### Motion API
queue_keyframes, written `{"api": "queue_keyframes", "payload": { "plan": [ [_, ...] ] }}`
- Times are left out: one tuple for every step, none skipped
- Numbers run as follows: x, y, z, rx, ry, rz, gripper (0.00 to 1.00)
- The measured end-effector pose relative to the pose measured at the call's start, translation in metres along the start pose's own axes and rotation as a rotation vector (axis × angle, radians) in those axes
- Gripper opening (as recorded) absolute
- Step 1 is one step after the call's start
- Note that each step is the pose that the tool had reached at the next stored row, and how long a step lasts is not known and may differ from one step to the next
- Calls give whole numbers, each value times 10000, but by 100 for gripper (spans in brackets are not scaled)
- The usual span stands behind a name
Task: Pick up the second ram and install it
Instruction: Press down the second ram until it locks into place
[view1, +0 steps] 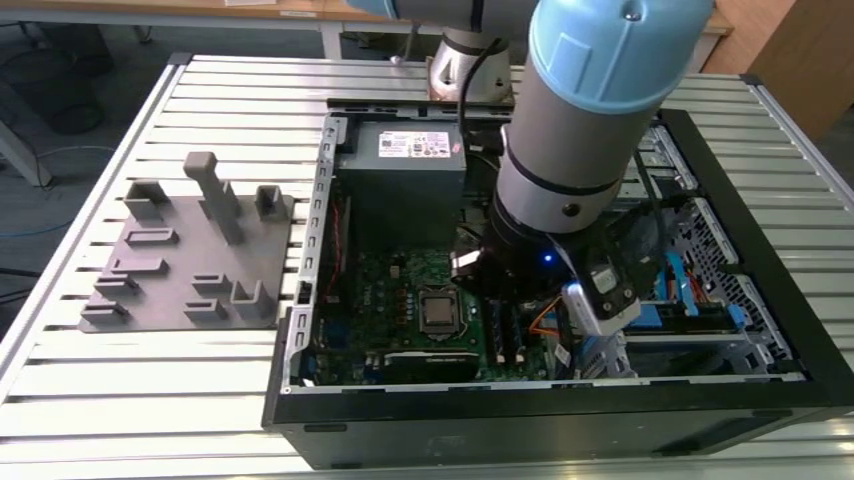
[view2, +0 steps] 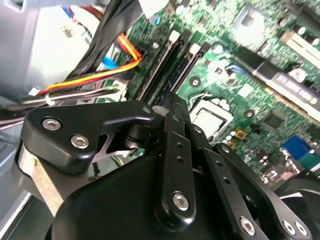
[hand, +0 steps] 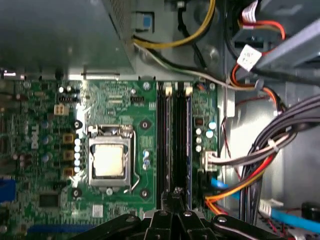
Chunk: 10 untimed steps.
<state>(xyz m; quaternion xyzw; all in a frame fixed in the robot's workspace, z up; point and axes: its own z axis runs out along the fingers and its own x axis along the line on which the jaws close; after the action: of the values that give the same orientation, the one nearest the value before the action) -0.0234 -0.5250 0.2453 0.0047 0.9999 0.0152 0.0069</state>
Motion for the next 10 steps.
{"api": "queue_keyframes", "payload": {
  "plan": [
    [0, -15, -1, 10, 0, 0, 11],
    [0, -29, 0, 18, 0, 0, 11],
    [0, -41, -1, 27, 0, 0, 11],
    [0, -49, -1, 31, 0, 0, 11],
    [0, -56, 0, 33, 0, 1, 11],
    [0, -60, 2, 34, 0, 1, 11],
    [0, -62, 6, 31, -1, 0, 11],
    [0, -64, 11, 30, -1, 0, 11],
    [0, -66, 15, 31, -1, 1, 11],
    [0, -68, 20, 32, 0, 0, 11]
  ]
}}
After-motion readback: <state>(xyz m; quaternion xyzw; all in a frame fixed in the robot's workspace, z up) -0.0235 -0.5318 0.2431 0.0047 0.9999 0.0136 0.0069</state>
